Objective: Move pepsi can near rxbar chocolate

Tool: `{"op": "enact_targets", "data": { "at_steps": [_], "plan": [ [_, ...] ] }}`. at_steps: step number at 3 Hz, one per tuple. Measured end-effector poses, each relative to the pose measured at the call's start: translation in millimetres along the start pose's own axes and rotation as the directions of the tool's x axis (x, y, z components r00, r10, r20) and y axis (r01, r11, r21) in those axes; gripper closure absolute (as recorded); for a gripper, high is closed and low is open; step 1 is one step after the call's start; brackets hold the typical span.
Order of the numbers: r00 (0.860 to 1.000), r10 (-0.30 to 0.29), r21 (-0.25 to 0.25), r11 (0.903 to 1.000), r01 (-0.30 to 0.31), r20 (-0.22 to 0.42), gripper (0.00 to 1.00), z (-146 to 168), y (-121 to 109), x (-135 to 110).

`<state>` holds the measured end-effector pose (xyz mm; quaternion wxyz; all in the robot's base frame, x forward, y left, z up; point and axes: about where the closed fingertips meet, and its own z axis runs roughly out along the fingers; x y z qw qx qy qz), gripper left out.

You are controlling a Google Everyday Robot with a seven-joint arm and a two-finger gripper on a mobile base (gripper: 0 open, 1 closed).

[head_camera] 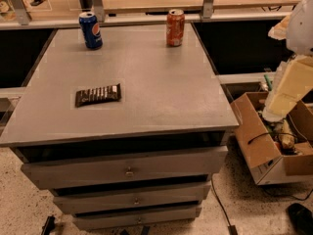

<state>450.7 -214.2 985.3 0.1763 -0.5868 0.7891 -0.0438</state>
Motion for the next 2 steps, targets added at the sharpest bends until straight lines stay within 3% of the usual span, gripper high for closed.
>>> {"op": "enact_targets", "data": {
  "at_steps": [1,2],
  "plan": [
    [0.999,0.043,0.009,0.999,-0.043,0.03,0.0,1,-10,-10],
    [0.989,0.102,0.003,0.9947,-0.103,0.106,0.0,2,-26,-25]
  ]
}}
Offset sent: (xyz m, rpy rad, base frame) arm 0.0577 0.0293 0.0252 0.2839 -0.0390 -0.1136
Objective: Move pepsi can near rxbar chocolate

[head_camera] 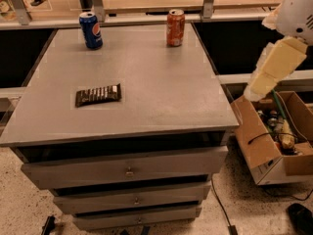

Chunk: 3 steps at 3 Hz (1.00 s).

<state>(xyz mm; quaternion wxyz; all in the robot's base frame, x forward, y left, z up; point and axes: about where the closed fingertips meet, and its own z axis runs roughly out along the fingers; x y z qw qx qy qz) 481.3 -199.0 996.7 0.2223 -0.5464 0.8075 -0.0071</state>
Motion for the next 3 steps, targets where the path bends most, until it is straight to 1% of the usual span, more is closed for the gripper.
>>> {"op": "enact_targets", "data": {
  "at_steps": [1,2,3],
  "plan": [
    [0.995,0.033,0.0,0.9994,-0.034,0.094,0.0,1,-21,-27],
    [0.988,0.048,-0.002,0.9988,-0.048,0.146,0.0,10,-38,-57],
    [0.981,0.067,-0.025,0.9977,-0.064,0.183,0.0,24,-52,-82]
  ]
}}
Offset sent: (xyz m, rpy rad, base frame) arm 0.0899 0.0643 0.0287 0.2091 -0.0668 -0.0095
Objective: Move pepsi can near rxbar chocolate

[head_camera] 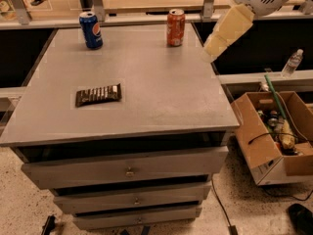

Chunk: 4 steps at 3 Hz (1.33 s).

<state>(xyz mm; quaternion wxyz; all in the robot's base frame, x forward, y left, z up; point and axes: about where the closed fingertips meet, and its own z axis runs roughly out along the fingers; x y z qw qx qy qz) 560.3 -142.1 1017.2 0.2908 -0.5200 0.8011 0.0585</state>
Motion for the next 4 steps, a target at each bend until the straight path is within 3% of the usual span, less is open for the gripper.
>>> {"op": "enact_targets", "data": {
  "at_steps": [1,2,3,4],
  "plan": [
    [0.997,0.029,0.001,0.9996,-0.03,0.075,0.0,12,-7,-17],
    [0.98,0.034,0.034,0.9986,-0.041,0.198,0.0,16,-14,-39],
    [0.965,-0.001,0.081,0.9965,-0.021,0.264,0.0,24,-34,-80],
    [0.965,-0.001,0.08,0.9965,-0.021,0.264,0.0,24,-34,-80]
  ]
}}
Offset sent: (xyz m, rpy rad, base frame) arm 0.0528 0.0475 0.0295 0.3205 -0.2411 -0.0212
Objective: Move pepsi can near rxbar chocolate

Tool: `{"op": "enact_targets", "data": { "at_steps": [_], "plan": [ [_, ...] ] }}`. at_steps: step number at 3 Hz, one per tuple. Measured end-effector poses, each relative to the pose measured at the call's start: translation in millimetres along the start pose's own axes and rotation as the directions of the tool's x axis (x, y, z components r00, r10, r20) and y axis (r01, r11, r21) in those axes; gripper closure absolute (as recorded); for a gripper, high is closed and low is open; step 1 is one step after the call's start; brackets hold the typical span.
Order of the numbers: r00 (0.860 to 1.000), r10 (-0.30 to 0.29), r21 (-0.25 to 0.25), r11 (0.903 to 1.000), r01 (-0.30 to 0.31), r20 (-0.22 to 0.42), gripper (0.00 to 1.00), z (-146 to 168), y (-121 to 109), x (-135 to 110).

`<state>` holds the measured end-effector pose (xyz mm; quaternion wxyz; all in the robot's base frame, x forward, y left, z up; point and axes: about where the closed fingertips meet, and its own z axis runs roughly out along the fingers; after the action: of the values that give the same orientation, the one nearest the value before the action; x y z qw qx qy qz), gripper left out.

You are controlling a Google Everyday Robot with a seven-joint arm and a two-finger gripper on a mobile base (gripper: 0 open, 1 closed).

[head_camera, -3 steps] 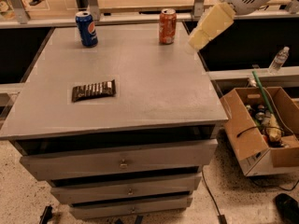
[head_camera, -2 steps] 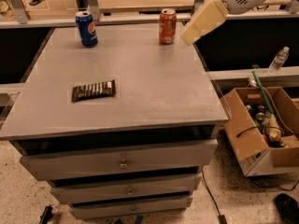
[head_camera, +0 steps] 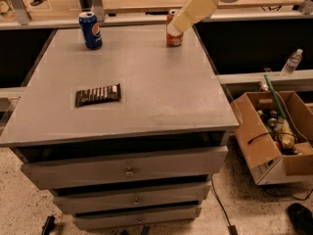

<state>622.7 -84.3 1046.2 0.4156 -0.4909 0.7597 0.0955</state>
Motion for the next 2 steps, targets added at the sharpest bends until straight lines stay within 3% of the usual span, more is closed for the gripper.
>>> {"op": "enact_targets", "data": {
  "at_steps": [1,2],
  "plan": [
    [0.999,-0.016,-0.045,0.9988,0.017,0.038,0.0,25,0,-8],
    [0.994,0.022,-0.089,0.996,-0.012,0.105,0.0,71,-2,-22]
  ]
}}
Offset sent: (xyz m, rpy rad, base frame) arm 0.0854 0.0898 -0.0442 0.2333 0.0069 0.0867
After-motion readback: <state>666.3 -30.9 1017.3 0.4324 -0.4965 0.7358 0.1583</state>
